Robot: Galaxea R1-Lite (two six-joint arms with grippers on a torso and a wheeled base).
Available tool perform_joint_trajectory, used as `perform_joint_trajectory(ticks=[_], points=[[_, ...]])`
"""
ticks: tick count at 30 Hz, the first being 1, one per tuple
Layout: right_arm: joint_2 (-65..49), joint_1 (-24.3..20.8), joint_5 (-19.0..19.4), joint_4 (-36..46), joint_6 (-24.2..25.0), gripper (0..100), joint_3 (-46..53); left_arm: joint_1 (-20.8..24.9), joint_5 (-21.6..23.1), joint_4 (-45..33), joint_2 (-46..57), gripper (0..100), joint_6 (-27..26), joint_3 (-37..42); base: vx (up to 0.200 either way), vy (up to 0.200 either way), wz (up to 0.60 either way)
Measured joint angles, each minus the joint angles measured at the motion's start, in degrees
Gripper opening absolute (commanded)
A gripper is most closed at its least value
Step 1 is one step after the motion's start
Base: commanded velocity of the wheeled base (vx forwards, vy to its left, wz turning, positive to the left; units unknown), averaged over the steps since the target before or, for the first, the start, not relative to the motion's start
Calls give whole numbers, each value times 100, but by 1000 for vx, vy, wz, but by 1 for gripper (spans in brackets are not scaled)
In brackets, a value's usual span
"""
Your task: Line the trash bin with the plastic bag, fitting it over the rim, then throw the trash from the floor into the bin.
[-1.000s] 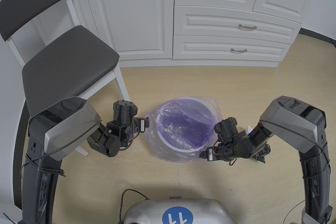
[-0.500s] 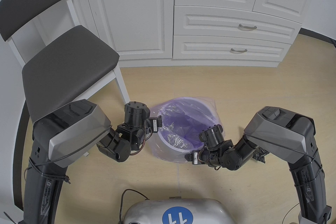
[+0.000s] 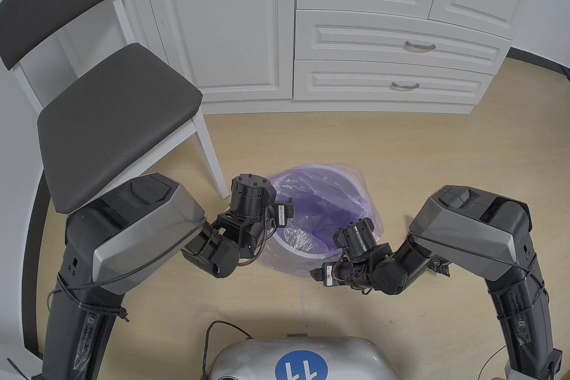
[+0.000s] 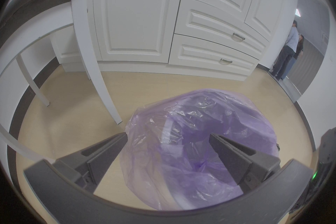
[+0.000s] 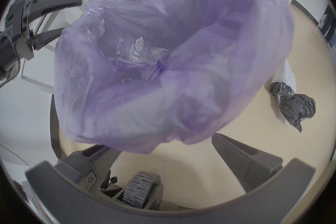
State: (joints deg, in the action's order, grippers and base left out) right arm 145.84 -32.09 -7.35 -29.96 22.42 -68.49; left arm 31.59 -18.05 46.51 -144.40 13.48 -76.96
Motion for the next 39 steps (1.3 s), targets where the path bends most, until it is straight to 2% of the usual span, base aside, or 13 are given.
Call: perform_joint_trajectory(ticks=[8,14,21,34,39], points=[[-2,-10,5,7,-37,100,38,151,-285,-1195,-196,100,15,-678,0,0,0],[-30,-2,-1,20,-66,100,94,217,-490,-1551,-238,100,17,-801,0,0,0],[-121,45,-1,27,-107,100,157,151,-496,-1646,-54,100,1,-501,0,0,0],[-339,179,24,57,-417,100,357,0,-422,-2059,680,100,-111,607,0,0,0],[-482,266,49,74,-480,100,443,-74,-269,-2057,755,100,-122,791,0,0,0]])
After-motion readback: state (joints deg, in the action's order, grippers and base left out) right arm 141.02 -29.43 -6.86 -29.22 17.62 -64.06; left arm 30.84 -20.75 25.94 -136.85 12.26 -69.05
